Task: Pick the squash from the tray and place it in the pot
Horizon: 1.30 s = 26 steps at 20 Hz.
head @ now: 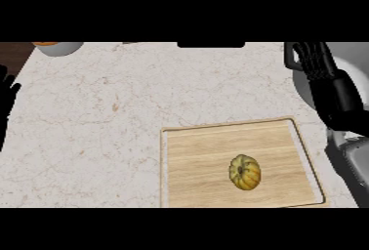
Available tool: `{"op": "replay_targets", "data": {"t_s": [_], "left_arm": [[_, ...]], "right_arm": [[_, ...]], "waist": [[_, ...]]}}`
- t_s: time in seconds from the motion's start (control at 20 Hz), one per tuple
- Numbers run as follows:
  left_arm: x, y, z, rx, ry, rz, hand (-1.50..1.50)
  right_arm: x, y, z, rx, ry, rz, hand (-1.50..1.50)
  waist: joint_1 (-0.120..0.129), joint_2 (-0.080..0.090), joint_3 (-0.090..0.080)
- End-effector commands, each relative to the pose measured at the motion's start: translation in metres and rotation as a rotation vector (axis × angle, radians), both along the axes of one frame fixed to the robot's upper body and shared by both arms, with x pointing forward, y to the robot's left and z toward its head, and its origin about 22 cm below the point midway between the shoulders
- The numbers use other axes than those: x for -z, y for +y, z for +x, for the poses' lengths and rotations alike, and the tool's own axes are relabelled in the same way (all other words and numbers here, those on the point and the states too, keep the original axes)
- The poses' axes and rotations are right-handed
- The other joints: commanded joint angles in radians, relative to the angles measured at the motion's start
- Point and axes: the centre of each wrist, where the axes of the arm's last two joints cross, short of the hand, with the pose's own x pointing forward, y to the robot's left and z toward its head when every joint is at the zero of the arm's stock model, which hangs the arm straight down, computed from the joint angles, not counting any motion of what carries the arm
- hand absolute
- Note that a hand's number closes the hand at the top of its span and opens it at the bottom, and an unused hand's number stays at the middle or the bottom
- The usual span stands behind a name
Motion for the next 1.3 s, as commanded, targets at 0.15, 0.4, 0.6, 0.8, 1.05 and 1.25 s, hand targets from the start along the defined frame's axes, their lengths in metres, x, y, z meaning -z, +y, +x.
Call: {"op": "replay_targets", "data": {"t_s": [0.15, 0.4, 0.6, 0.8, 1.05, 1.25], "left_arm": [[0.013, -0.053, 0.003, 0.162, 0.040, -0.096, 0.00], [0.036, -0.080, 0.002, 0.242, 0.150, -0.215, 0.00], [0.041, -0.098, -0.005, 0.251, 0.157, -0.227, 0.00], [0.045, -0.101, -0.008, 0.256, 0.185, -0.239, 0.00], [0.040, -0.104, 0.002, 0.237, 0.171, -0.250, 0.00], [0.042, -0.124, 0.005, 0.241, 0.164, -0.248, 0.00]], "right_arm": [[0.072, 0.070, -0.019, -0.202, 0.480, -0.327, -1.50], [0.044, 0.042, -0.007, -0.043, 0.266, -0.965, -1.50], [0.022, 0.119, -0.045, -0.215, 0.099, -1.032, -1.50], [-0.020, 0.138, -0.063, -0.205, 0.118, -1.256, -1.50], [-0.068, 0.168, -0.073, -0.161, 0.146, -1.528, -1.50], [-0.079, 0.210, -0.082, -0.197, 0.216, -1.688, -1.50]], "waist": [[0.037, 0.008, -0.012], [0.002, -0.017, -0.019], [-0.011, -0.019, -0.009], [-0.017, -0.023, -0.010], [-0.014, -0.019, -0.011], [-0.008, -0.017, -0.011]]}}
